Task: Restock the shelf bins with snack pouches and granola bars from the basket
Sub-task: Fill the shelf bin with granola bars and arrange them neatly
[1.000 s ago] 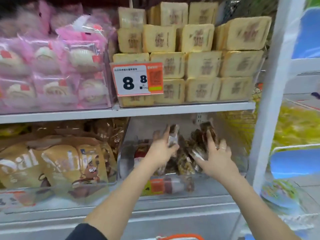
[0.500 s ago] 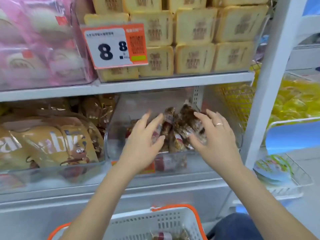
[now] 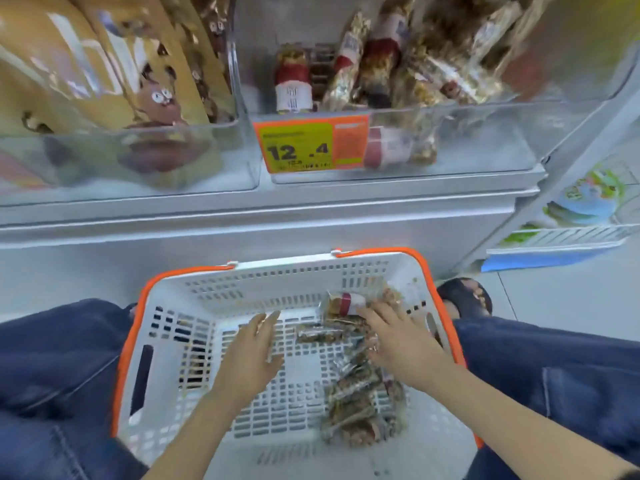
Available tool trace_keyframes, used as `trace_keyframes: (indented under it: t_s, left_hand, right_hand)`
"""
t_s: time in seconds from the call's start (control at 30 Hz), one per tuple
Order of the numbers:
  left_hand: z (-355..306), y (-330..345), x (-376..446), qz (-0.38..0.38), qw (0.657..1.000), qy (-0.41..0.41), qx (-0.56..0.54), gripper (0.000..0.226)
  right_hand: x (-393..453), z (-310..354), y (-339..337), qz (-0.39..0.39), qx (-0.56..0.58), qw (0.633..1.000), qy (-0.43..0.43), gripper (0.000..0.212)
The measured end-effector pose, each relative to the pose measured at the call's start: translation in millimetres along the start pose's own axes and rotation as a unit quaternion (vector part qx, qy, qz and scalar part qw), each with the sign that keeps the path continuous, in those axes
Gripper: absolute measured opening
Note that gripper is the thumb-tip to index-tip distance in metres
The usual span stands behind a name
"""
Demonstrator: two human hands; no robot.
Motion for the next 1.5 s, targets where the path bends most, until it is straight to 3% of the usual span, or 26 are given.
trace_keyframes:
  t_s: [0.07, 0.1, 0.2, 0.27, 0.37, 0.6, 0.77, 1.03, 1.2, 1.3, 1.4, 1.5]
  left_hand:
    - [25, 23, 0, 0.076, 0.995, -0.045, 0.046, 0.081]
    - [33, 31, 1, 0.1, 0.991, -0.066, 0.051, 0.087]
    - [46, 49, 12, 0.117, 0.989, -0.08, 0.052, 0.098]
    - [52, 60, 20, 0.126, 0.988, -0.076, 0.053, 0.101]
    - [63, 75, 30, 0.125, 0.987, -0.098, 0.016, 0.103]
    - [62, 88, 33, 0.072, 0.995, -0.067, -0.015, 0.098]
    - [37, 94, 36, 0.109, 0.986, -0.102, -0.072, 0.104]
    - [46, 77, 31, 0.03, 0.978, -0.17, -0.122, 0.058]
    - [40, 46, 36, 0.048, 0.908, -0.27, -0.317, 0.032]
    - [19, 44, 52, 0.091, 0.93, -0.206, -0.291, 0.037]
    - [0, 59, 79, 0.103, 0.98, -0.08, -0.149, 0.054]
    - [-4, 85, 93, 0.149, 0.985, -0.035, -0.074, 0.077]
  right_hand:
    - [-7, -9, 42, 0.189, 0.02, 0.981, 0.025, 0.083]
    - [-10, -10, 55, 0.238, 0.039, 0.97, 0.023, 0.09]
    - [-12, -1, 85, 0.335, 0.131, 0.933, 0.0, 0.104]
    - [-14, 9, 102, 0.377, 0.126, 0.918, -0.004, 0.102]
    - [-18, 22, 119, 0.376, 0.027, 0.926, -0.014, 0.094]
    - [-20, 18, 136, 0.363, 0.022, 0.931, -0.02, 0.09]
    - [-9, 15, 140, 0.324, -0.009, 0.946, 0.026, 0.097]
    - [-2, 11, 141, 0.314, 0.052, 0.947, 0.049, 0.094]
    - [-4, 9, 143, 0.299, 0.079, 0.949, 0.06, 0.087]
    - [0, 9, 148, 0.279, 0.068, 0.955, 0.075, 0.084]
    - [6, 13, 147, 0.251, 0.069, 0.957, 0.129, 0.067]
    - [9, 14, 148, 0.243, 0.076, 0.957, 0.142, 0.068]
Point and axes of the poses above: each hand's wrist, its own x-axis towards the middle knuckle, its own y-axis out of the palm, z = x × y, the point moved 3 cm from there along x, towards the middle knuckle
